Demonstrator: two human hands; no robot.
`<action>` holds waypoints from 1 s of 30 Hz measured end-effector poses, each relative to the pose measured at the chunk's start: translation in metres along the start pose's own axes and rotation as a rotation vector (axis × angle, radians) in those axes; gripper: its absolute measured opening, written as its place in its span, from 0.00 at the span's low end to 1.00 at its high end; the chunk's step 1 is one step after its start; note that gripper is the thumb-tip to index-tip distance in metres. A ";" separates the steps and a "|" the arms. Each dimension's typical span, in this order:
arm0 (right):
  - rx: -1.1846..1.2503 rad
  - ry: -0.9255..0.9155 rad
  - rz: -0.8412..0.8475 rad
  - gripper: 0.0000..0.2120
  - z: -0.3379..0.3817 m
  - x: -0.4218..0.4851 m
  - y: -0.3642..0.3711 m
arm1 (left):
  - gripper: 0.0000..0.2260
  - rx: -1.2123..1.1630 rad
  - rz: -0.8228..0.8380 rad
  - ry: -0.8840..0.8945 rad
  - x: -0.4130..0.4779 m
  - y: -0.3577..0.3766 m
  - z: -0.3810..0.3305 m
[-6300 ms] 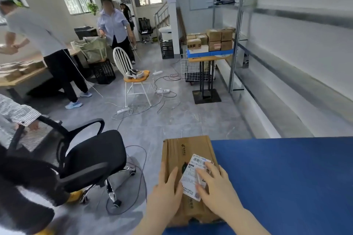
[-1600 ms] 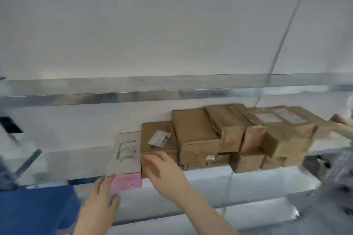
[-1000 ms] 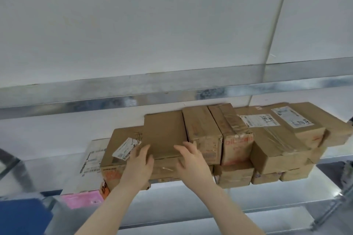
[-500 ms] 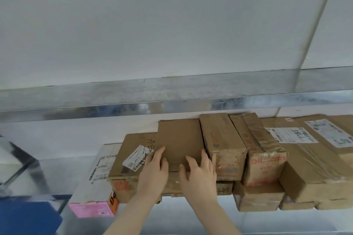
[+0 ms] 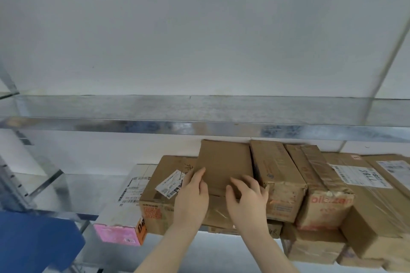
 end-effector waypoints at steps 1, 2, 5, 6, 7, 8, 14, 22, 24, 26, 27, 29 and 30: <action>0.007 -0.023 -0.021 0.15 0.001 -0.001 0.000 | 0.18 0.008 -0.011 0.008 -0.002 -0.001 -0.001; 0.014 -0.044 -0.043 0.15 0.001 -0.003 -0.001 | 0.18 0.022 -0.019 0.017 -0.003 -0.002 -0.002; 0.049 -0.094 -0.095 0.13 0.005 -0.006 -0.005 | 0.18 0.057 -0.042 0.066 -0.004 -0.009 -0.006; 0.065 -0.103 -0.101 0.12 0.006 -0.007 -0.007 | 0.18 0.060 -0.046 0.077 -0.004 -0.011 -0.007; 0.081 -0.118 -0.103 0.12 0.008 -0.008 -0.009 | 0.18 0.059 -0.050 0.086 -0.005 -0.014 -0.008; 0.096 -0.139 -0.098 0.11 0.011 -0.010 -0.009 | 0.18 0.056 -0.057 0.092 -0.007 -0.019 -0.008; 0.163 -0.249 -0.116 0.10 0.040 -0.038 -0.016 | 0.18 0.061 -0.119 0.089 -0.024 -0.055 -0.012; 0.216 -0.386 -0.132 0.09 0.086 -0.086 -0.015 | 0.19 0.060 -0.236 0.062 -0.056 -0.111 -0.012; 0.233 -0.401 -0.083 0.09 0.096 -0.096 -0.007 | 0.18 0.082 -0.244 0.046 -0.064 -0.125 -0.007; 0.244 -0.428 -0.035 0.09 0.105 -0.106 0.004 | 0.18 0.117 -0.254 0.018 -0.072 -0.141 0.002; 0.255 -0.442 -0.010 0.10 0.111 -0.113 0.011 | 0.18 0.136 -0.266 -0.009 -0.078 -0.150 0.008; 0.295 -0.474 0.046 0.08 0.123 -0.128 0.030 | 0.17 0.179 -0.298 -0.073 -0.094 -0.172 0.020; 0.320 -0.496 0.082 0.07 0.131 -0.138 0.040 | 0.17 0.219 -0.316 -0.108 -0.104 -0.185 0.026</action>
Point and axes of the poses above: each hand's wrist, its own x-axis towards the middle knuckle, its own y-axis out of the palm, z = x × y, the point moved 2 cm from there along x, towards the middle knuckle, and after that the axes turned 15 degrees about y, right-handed, at the moved point
